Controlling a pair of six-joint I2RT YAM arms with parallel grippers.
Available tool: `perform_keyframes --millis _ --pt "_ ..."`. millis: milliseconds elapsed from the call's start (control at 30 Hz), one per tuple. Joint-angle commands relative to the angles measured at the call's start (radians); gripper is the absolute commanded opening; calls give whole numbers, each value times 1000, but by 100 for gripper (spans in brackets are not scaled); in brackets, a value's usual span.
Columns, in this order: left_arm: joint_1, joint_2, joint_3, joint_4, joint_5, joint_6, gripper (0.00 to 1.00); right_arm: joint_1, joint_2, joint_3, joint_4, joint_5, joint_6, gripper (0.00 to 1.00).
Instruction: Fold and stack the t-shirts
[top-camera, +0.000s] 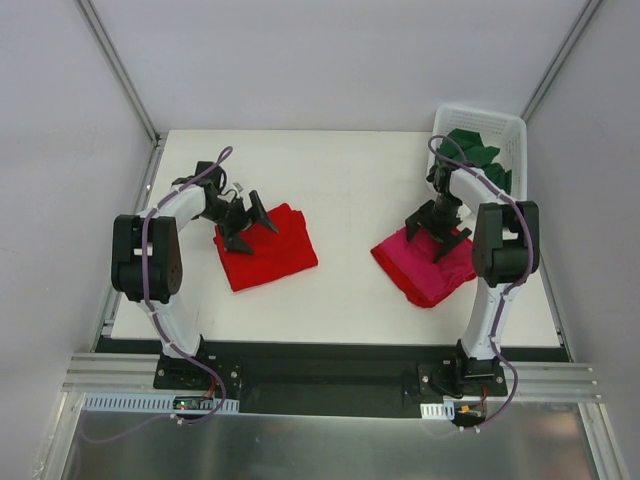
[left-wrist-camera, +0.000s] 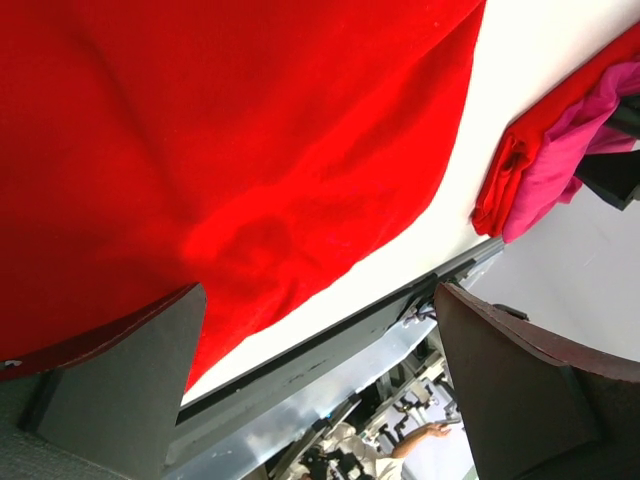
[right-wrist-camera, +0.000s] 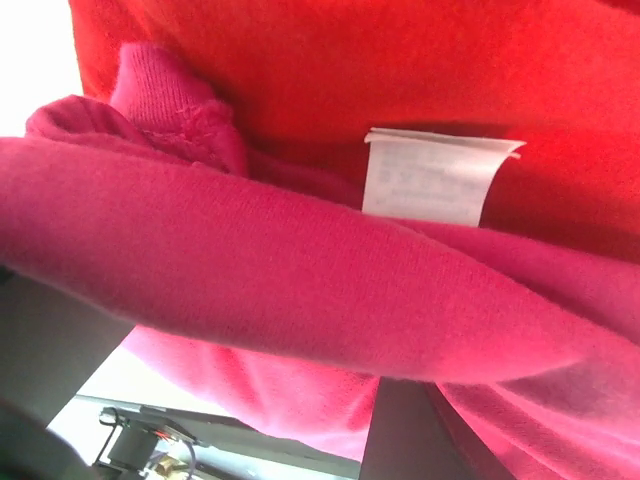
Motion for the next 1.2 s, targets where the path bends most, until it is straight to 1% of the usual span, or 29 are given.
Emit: perform_keyframes --millis 0,200,333,467,533,633,800,900,1067,1167 --pt "8 36 49 -17 23 7 99 30 26 -25 58 -25 -83 96" --pt "-18 113 163 -18 28 -19 99 100 22 -25 28 -39 -74 96" --pt "-44 180 239 -17 29 -33 99 175 17 -22 11 -53 -54 96" --pt "-100 254 318 -17 24 -48 99 234 25 1 -11 -57 -49 96" --pt "-117 268 325 -18 15 -50 99 254 31 14 -20 -62 -52 96" --pt "-137 282 304 -15 6 -45 99 281 49 61 -50 -60 -72 96" --pt "-134 240 224 -15 -20 1 99 312 85 153 -81 -74 -108 96" --pt "-116 201 175 -13 -35 24 99 326 117 196 -89 -100 -152 96" --pt "-58 125 105 -18 -66 45 99 340 183 331 -110 -180 -221 96" --pt "-27 90 94 -32 -106 59 99 354 226 418 -130 -198 -267 96"
